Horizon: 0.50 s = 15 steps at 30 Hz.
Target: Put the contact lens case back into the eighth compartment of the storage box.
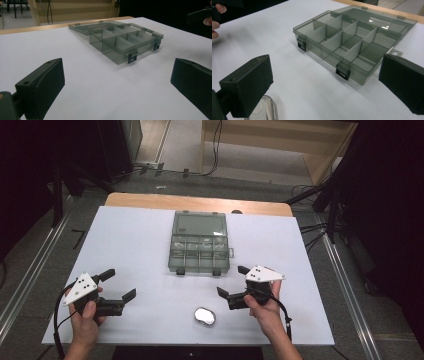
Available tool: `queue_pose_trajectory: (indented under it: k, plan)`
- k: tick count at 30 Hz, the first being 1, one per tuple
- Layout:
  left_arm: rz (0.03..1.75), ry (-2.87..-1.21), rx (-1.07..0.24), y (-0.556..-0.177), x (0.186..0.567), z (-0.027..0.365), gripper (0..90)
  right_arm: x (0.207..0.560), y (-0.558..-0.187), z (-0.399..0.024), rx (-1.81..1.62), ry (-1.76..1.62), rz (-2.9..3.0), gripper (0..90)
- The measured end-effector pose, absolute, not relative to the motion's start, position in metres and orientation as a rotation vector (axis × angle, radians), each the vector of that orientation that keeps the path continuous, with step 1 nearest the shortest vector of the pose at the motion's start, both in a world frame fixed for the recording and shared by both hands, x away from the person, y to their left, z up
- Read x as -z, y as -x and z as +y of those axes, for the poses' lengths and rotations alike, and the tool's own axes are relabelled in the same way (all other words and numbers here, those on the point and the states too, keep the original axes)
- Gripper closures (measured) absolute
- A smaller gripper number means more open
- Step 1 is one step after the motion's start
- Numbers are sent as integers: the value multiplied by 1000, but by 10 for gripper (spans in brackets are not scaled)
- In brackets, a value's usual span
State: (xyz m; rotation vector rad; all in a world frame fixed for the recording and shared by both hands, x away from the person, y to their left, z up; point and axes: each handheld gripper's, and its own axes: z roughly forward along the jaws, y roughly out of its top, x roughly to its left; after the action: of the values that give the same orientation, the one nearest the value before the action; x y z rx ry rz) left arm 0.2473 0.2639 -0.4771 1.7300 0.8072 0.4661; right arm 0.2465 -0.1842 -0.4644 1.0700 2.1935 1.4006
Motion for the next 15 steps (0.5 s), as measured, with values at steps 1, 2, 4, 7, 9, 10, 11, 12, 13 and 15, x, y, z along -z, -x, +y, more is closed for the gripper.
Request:
queue_pose_trajectory:
  k: [1, 2, 4, 7, 9, 10, 11, 12, 13, 15]
  plan:
    - [808, -1726, -469, -246, 477, 265, 0, 464, -246, -183, -1396, -1066, 2199, 0]
    - [807, -1726, -467, -246, 477, 267, 0, 463, -245, -182, -1394, -1057, 2207, 0]
    - [814, -1719, -470, -244, 478, 269, 0, 462, -244, -179, -1380, -1045, 2220, 0]
    - [815, -1723, -474, -243, 479, 274, 0, 460, -242, -177, -1380, -1038, 2236, 0]
    - [821, -1716, -471, -243, 479, 275, 0, 460, -241, -175, -1373, -1029, 2246, 0]
    - [822, -1716, -468, -242, 479, 277, 0, 460, -241, -174, -1368, -1021, 2249, 0]
    - [820, -1712, -467, -242, 480, 278, 0, 460, -240, -173, -1364, -1021, 2255, 0]
    - [821, -1706, -463, -241, 480, 279, 0, 460, -240, -172, -1358, -1013, 2263, 0]
    - [825, -1703, -463, -241, 481, 280, 0, 460, -240, -170, -1350, -1012, 2274, 0]
    - [826, -1703, -472, -240, 481, 283, 0, 461, -240, -167, -1343, -988, 2301, 0]
